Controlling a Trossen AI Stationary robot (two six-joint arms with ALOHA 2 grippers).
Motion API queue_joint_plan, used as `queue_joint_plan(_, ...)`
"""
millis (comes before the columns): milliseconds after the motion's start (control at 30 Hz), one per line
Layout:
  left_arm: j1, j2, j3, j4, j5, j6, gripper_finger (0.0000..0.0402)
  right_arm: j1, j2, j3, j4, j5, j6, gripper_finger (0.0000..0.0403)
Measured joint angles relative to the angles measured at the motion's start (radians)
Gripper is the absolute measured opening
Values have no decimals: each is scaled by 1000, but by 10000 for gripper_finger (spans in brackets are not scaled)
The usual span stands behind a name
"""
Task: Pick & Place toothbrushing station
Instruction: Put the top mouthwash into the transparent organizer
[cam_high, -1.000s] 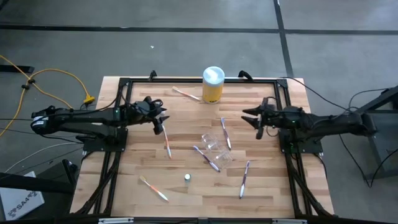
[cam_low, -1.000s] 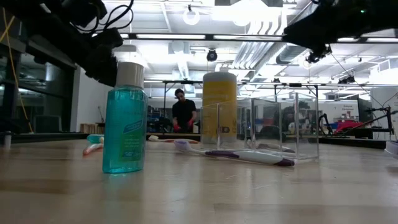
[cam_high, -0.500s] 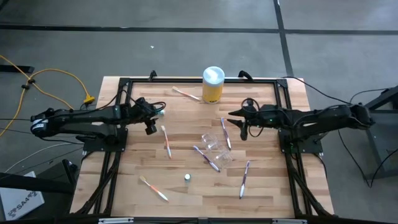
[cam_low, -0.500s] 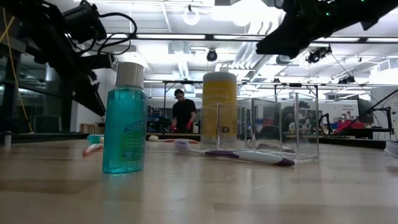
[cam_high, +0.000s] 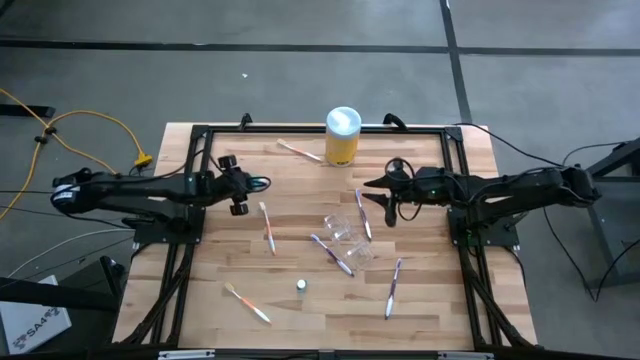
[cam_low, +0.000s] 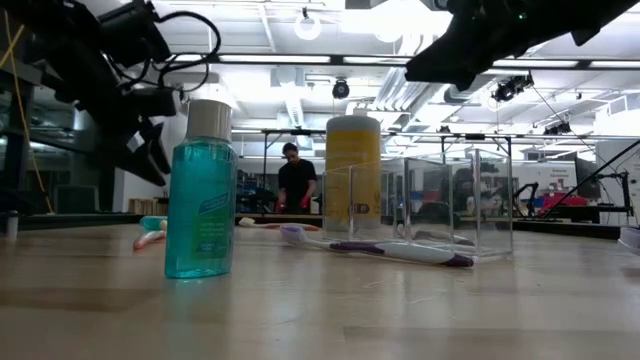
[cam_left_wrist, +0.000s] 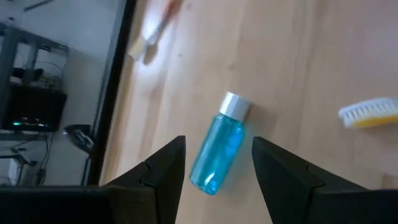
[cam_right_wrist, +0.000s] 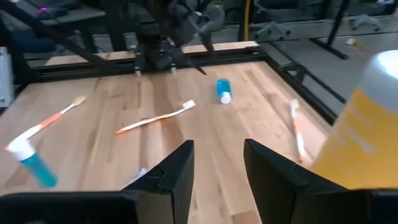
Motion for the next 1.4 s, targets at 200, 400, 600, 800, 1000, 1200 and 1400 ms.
queue_joint_plan(200,17,110,0,0,-5,4,178,1,0,0,0,-45,0,132)
queue_joint_plan(400,67,221,0,5,-6,-17,170,1,0,0,0,-56,0,132)
queue_joint_plan(600,97,257,36,51,87,25,153,1,0,0,-1,-56,0,132)
queue_joint_plan(800,171,256,80,80,233,76,150,1,0,0,-6,-113,0,132)
queue_joint_plan(1000,223,256,84,74,239,111,150,2,0,0,-35,-138,0,132)
queue_joint_plan(1200,187,247,85,76,143,80,150,2,-1,0,-40,-136,0,132)
queue_joint_plan(1400,82,225,86,79,-91,-95,150,2,-1,0,-39,-133,0,132)
